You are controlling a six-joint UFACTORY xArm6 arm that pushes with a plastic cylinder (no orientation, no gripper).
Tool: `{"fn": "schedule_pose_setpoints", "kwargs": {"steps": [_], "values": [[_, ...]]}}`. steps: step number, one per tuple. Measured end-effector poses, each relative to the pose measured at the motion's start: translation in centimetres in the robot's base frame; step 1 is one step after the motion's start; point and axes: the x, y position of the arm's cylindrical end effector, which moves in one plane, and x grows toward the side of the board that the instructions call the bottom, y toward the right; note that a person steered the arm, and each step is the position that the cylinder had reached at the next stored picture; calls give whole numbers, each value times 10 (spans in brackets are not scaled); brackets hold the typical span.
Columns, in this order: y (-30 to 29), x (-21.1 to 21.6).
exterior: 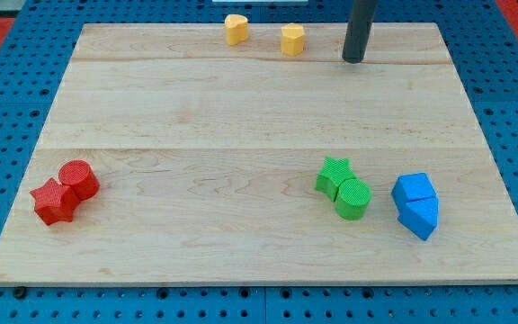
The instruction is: Move the yellow hexagon slightly to the top side
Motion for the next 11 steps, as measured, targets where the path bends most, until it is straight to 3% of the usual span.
{"fn": "schedule_pose_setpoints", "kwargs": {"steps": [1,4,5,7,9,11], "values": [[-40,0],[-68,-28],[-48,-10],[-103,-11],[-99,-31],[-58,-35]]}}
